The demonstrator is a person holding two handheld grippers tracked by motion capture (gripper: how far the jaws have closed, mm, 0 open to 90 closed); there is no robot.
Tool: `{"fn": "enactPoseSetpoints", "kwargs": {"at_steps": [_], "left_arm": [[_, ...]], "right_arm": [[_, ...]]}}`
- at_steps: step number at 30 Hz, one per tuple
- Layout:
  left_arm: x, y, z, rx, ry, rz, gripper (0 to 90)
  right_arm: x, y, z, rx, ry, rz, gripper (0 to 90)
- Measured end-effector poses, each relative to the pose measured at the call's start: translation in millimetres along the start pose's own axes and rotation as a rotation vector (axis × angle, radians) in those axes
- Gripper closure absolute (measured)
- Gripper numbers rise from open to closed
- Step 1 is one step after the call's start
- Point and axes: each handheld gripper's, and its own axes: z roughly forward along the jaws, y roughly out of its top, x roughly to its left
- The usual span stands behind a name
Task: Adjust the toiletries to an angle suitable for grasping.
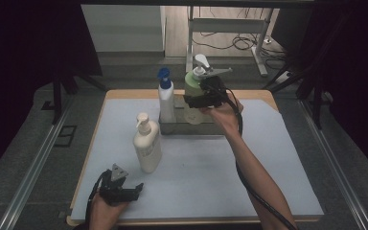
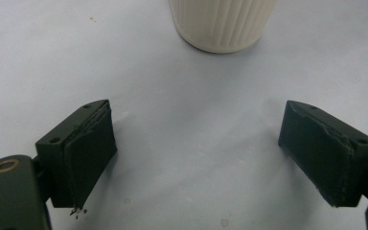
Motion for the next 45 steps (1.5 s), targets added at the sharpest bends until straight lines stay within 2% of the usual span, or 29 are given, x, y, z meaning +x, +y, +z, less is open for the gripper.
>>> {"fn": "enactPoseSetpoints", "kwargs": {"at_steps": [11, 16, 24, 32, 45], "left_arm": [[0.1, 0.0, -0.2, 0.003, 0.001, 0.001, 11.9], [0.1, 0.0, -0.2, 0.003, 0.0, 0.0, 11.9], [0.1, 0.0, -0.2, 0.004, 0.0, 0.001, 11.9], [0.1, 0.0, -0.2, 0.004, 0.0, 0.001, 11.9], [0.1, 0.0, -0.2, 0.004, 0.0, 0.001, 11.9]], "right_arm": [[-6.2, 5.0, 15.8, -0.006, -0.034, 0.014, 11.8], [-6.5, -1.5, 30.3, 0.008, -0.034, 0.014, 11.8], [-6.8, -10.7, 43.2, 0.022, -0.038, 0.013, 11.8], [-8.1, -19.2, 48.6, 0.036, -0.031, 0.009, 11.8], [-10.9, -32.7, 55.1, 0.066, -0.025, 0.029, 11.8]]}}
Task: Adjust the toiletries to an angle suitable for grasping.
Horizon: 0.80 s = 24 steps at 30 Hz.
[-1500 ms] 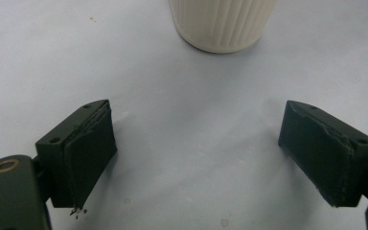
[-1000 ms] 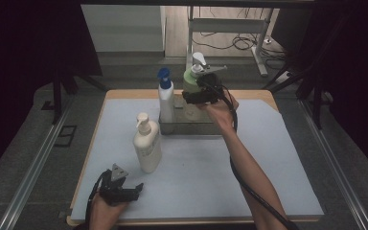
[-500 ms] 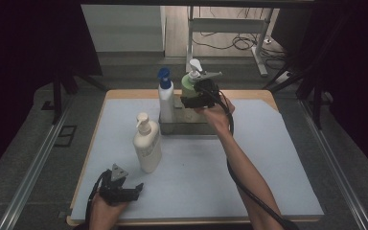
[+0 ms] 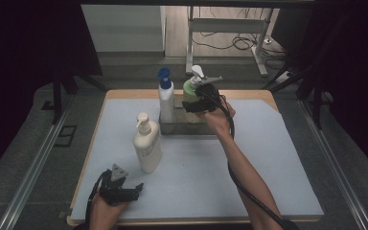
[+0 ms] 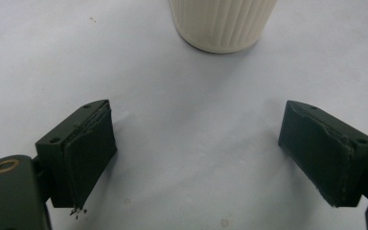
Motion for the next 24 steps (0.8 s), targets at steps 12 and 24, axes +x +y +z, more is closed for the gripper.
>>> {"fn": "enactPoseSetpoints", "kwargs": {"at_steps": [12, 24], "left_arm": [[-0.1, 0.0, -0.1, 0.0, 0.001, 0.0, 11.9], [0.0, 0.1, 0.0, 0.001, 0.0, 0.0, 11.9]], "right_arm": [[-0.4, -12.1, 11.1, 0.04, 0.007, 0.009, 11.8], [-0.7, -22.9, 21.5, 0.058, 0.017, -0.002, 11.5]]}}
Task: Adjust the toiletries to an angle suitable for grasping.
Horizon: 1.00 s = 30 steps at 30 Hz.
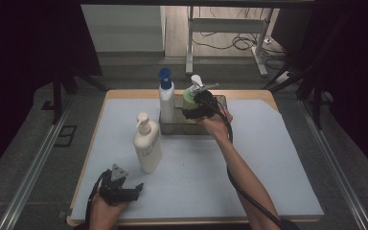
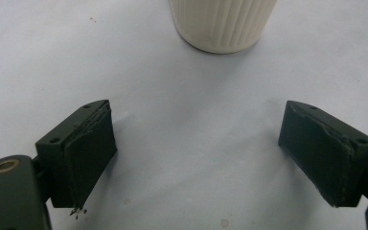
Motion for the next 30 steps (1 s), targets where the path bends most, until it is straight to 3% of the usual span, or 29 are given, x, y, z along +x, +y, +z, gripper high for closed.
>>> {"fn": "enactPoseSetpoints", "kwargs": {"at_steps": [13, 30], "left_arm": [[-0.1, 0.0, 0.0, 0.0, 0.001, 0.001, 11.9], [-0.1, 0.1, 0.1, 0.0, 0.001, 0.001, 11.9]], "right_arm": [[-3.3, 0.9, 0.9, 0.016, 0.014, 0.007, 10.9], [-6.7, -7.1, -9.4, 0.033, -0.012, 0.008, 10.4]]}}
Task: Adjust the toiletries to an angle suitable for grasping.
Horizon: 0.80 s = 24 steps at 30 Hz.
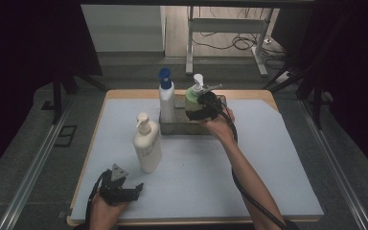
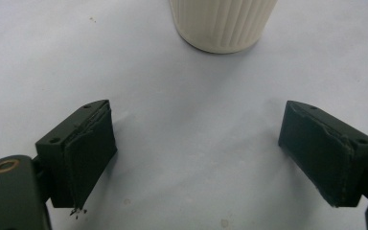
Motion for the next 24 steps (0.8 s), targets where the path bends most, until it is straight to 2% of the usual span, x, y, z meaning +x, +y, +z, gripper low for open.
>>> {"fn": "enactPoseSetpoints", "kwargs": {"at_steps": [11, 16, 18, 21, 22, 24], "left_arm": [[0.0, 0.0, 0.1, -0.001, -0.001, 0.0, 11.9], [0.0, 0.0, 0.1, -0.001, -0.001, 0.0, 11.9], [0.0, -0.1, 0.1, -0.001, -0.001, 0.0, 11.9], [-0.1, 0.0, 0.2, -0.002, -0.001, -0.002, 11.9], [-0.1, 0.0, 0.2, -0.002, -0.001, -0.002, 11.9], [-0.2, 0.0, 0.2, -0.002, 0.0, -0.002, 11.9]], "right_arm": [[-2.7, -9.8, -19.6, -0.014, 0.002, -0.016, 13.5], [-6.0, -15.7, -26.5, -0.012, 0.01, -0.006, 16.6], [-8.5, -19.6, -29.9, -0.01, 0.008, -0.01, 18.9], [-12.9, -24.8, -35.4, -0.008, -0.012, -0.012, 27.8], [-12.9, -24.8, -35.4, -0.008, -0.012, -0.012, 27.8], [-18.4, -27.6, -38.8, -0.002, -0.003, 0.005, 36.5]]}}
